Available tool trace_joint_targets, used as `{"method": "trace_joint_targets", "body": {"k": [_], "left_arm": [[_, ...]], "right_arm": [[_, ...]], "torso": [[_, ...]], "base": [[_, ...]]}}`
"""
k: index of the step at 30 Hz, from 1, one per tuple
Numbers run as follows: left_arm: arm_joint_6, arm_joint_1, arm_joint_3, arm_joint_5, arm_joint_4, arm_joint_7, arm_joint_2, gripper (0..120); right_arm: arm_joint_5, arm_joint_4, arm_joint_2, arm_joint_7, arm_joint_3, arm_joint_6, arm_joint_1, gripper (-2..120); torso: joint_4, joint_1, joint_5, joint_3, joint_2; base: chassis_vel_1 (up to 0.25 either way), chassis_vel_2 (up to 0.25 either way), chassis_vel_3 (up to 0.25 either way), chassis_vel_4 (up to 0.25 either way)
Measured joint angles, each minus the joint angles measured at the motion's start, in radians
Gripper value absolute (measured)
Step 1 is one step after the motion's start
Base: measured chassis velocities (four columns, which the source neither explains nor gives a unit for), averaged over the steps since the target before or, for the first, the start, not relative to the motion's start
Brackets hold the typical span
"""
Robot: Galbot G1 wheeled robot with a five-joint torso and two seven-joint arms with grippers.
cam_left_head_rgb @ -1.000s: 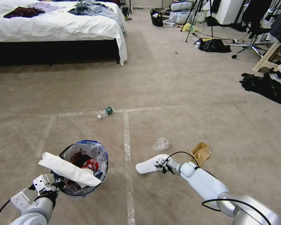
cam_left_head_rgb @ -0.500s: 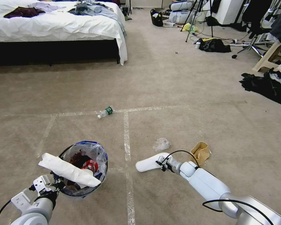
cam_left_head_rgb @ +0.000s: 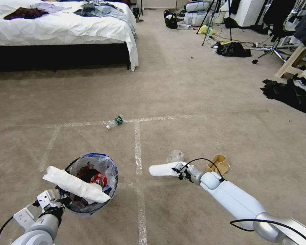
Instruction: Pick up the trash bin and place the garbage on the floor into it.
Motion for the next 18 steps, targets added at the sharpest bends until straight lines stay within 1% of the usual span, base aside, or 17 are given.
{"method": "trace_joint_targets", "body": {"k": [1,2,4,6,7,9,10,12,18], "left_arm": [[0.001,0.000,0.000,-0.001,-0.001,0.000,0.001,0],[0.001,0.000,0.000,-0.001,-0.001,0.000,0.001,0],[0.003,-0.001,0.000,-0.002,-0.003,-0.001,0.001,0],[0.003,-0.001,0.000,-0.002,-0.003,-0.001,0.001,0],[0.004,-0.002,0.000,-0.002,-0.004,-0.001,0.001,0],[0.004,-0.002,0.000,-0.002,-0.005,-0.002,0.001,0],[0.005,-0.003,0.001,-0.002,-0.007,-0.002,0.000,0],[0.005,-0.003,0.001,-0.002,-0.008,-0.003,0.000,0],[0.006,0.001,-0.002,-0.003,-0.017,-0.003,0.002,0]], "right_arm": [[0.052,0.077,-0.026,0.013,0.010,-0.008,-0.008,0],[0.052,0.077,-0.026,0.013,0.010,-0.008,-0.008,0],[0.124,0.211,-0.058,0.024,0.022,-0.015,-0.017,0],[0.132,0.226,-0.061,0.025,0.023,-0.016,-0.018,0],[0.158,0.293,-0.071,0.028,0.029,-0.014,-0.020,0],[0.162,0.307,-0.072,0.028,0.031,-0.012,-0.020,0],[0.183,0.375,-0.075,0.028,0.040,0.002,-0.015,0],[0.196,0.395,-0.075,0.028,0.040,0.006,-0.009,0],[0.304,0.495,-0.051,0.004,0.021,0.061,0.022,0]], "torso": [[0.0000,0.000,-0.0001,0.000,0.000],[0.0000,0.000,-0.0001,0.000,0.000],[0.0000,0.000,-0.0001,0.000,0.000],[0.0000,0.000,-0.0001,0.000,0.000],[0.0001,0.000,-0.0003,0.000,0.000],[0.0001,0.000,-0.0003,0.000,0.000],[0.0001,0.000,-0.0002,0.000,0.000],[0.0000,0.000,-0.0002,0.000,0.000],[0.0001,0.000,-0.0002,0.000,0.000]], "base": [[0.000,0.000,0.000,0.000],[0.000,0.000,0.000,0.000],[0.000,0.000,0.000,0.000],[0.000,0.000,0.000,0.000],[0.000,0.000,0.000,0.000],[0.000,0.000,0.000,0.000],[0.000,0.000,0.000,0.000],[0.000,0.000,0.000,0.000],[0.000,0.000,0.000,0.000]]}}
